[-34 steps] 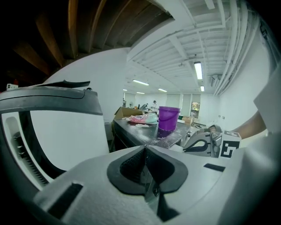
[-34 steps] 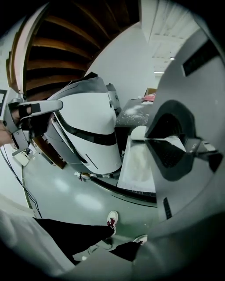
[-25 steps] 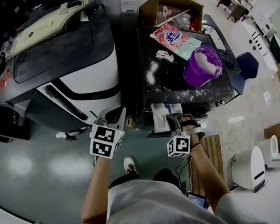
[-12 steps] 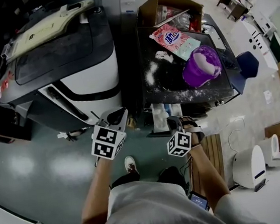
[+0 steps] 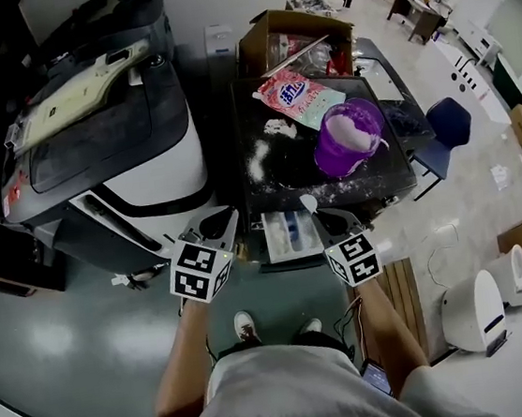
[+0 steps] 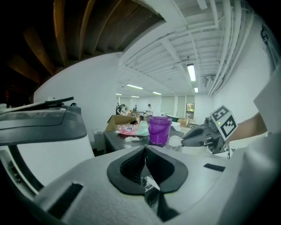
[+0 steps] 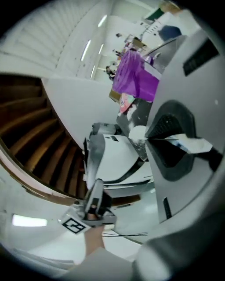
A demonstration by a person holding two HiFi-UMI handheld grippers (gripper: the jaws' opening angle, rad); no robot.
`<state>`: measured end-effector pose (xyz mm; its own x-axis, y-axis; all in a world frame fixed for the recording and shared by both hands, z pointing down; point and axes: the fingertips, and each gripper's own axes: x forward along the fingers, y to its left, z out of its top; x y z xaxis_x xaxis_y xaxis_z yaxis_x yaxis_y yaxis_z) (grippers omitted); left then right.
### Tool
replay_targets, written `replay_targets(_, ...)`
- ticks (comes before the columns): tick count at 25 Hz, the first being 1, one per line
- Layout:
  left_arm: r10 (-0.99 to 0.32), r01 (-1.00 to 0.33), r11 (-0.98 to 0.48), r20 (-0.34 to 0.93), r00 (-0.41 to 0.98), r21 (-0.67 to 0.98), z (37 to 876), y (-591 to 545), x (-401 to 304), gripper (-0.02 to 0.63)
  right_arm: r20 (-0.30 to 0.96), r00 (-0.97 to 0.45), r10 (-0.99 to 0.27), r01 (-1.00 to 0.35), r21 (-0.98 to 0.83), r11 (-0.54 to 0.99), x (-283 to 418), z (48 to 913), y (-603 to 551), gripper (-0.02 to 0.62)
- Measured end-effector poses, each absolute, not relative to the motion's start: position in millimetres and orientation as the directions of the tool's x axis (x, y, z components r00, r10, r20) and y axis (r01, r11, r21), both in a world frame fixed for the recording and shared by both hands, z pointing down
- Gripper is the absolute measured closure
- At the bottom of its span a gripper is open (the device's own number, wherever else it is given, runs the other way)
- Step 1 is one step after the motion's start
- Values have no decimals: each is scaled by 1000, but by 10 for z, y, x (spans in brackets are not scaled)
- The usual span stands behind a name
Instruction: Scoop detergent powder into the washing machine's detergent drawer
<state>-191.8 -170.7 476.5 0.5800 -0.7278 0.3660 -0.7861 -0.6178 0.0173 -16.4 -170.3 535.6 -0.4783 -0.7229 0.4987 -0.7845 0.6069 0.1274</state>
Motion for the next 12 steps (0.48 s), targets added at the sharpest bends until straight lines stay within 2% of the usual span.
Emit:
replay_targets(4, -728, -764, -645, 321, 606, -20, 4423, -1779, -1622, 595, 369, -494, -787, -850, -13, 527, 230, 4771, -1810, 584)
replay_targets(12, -714, -719, -692, 215, 666, -70, 3780, -1892, -1042, 595, 235, -391, -890, -897, 117, 426, 1012, 3879, -1826, 584)
